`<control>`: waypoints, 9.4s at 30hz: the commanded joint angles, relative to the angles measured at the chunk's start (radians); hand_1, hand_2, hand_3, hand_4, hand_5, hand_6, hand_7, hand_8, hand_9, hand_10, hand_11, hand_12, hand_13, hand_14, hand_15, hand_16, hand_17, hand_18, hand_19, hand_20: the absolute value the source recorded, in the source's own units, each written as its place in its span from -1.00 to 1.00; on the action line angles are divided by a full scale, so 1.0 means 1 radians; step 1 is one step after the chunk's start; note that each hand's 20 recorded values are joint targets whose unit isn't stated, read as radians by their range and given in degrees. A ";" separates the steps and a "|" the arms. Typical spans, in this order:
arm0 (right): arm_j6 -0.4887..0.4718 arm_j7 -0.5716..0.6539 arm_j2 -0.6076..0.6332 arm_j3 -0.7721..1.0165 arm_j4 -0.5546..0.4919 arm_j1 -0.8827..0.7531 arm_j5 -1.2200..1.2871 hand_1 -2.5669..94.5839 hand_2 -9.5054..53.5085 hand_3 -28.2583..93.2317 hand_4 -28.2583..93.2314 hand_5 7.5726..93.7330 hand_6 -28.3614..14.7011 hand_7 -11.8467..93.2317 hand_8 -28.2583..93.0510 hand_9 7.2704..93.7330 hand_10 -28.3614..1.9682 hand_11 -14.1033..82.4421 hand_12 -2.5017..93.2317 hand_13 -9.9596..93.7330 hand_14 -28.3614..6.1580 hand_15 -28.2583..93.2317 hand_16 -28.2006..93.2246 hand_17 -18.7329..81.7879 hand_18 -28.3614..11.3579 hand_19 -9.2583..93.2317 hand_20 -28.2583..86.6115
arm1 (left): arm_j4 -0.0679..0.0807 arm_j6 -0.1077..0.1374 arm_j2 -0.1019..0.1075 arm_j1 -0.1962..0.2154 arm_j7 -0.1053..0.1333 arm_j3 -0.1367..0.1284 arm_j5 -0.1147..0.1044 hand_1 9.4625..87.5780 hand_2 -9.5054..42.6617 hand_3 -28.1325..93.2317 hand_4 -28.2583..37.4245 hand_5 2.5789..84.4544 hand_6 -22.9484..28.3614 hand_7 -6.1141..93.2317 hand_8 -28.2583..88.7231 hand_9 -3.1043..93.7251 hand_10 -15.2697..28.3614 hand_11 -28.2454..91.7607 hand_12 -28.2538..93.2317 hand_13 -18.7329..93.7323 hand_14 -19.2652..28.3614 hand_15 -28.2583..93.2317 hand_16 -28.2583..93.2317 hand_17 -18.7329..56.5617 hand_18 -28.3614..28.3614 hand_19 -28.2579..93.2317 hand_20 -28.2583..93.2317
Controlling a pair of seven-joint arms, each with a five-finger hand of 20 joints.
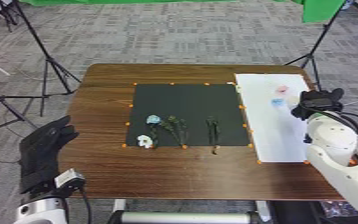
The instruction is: Arrange flowers
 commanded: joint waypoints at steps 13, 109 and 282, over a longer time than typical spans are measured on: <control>-0.014 0.024 -0.048 -0.023 0.063 0.023 0.054 -0.24 -0.96 0.90 -0.99 0.14 0.02 -0.39 -0.75 0.19 -0.31 -0.09 -0.60 -0.15 -0.79 0.66 -0.29 -0.71 -1.00 0.35 0.01 | 0.005 -0.011 -0.007 -0.010 -0.005 0.006 0.006 -0.50 -0.44 0.83 -0.60 0.24 0.56 -0.48 -0.69 -0.06 0.84 0.33 -0.32 -0.07 1.00 0.85 -0.91 -0.61 0.85 0.37 0.23; 0.102 -0.244 -0.588 -0.452 0.124 0.270 -0.078 0.18 -1.00 0.78 -1.00 0.62 0.35 -0.09 -0.49 0.87 0.57 -0.34 -0.09 0.35 0.28 0.52 0.14 -0.46 -0.78 0.49 -0.06 | 0.040 -0.092 -0.040 -0.096 -0.106 0.022 0.079 -0.51 -0.44 0.83 -0.60 0.23 0.56 -0.48 -0.69 -0.06 0.84 0.33 -0.32 -0.08 1.00 0.85 -0.92 -0.61 0.85 0.37 0.22; 0.196 -0.255 -0.439 -0.431 0.056 0.277 -0.090 0.13 -1.00 0.73 -1.00 0.73 0.37 -0.29 -0.48 0.80 0.58 -0.14 -0.02 0.29 0.07 0.63 0.12 -0.48 -0.78 0.50 -0.02 | 0.020 -0.064 -0.036 -0.056 -0.088 0.033 0.061 -0.50 -0.44 0.82 -0.59 0.23 0.56 -0.48 -0.69 -0.06 0.84 0.33 -0.32 -0.07 1.00 0.85 -0.92 -0.61 0.85 0.37 0.22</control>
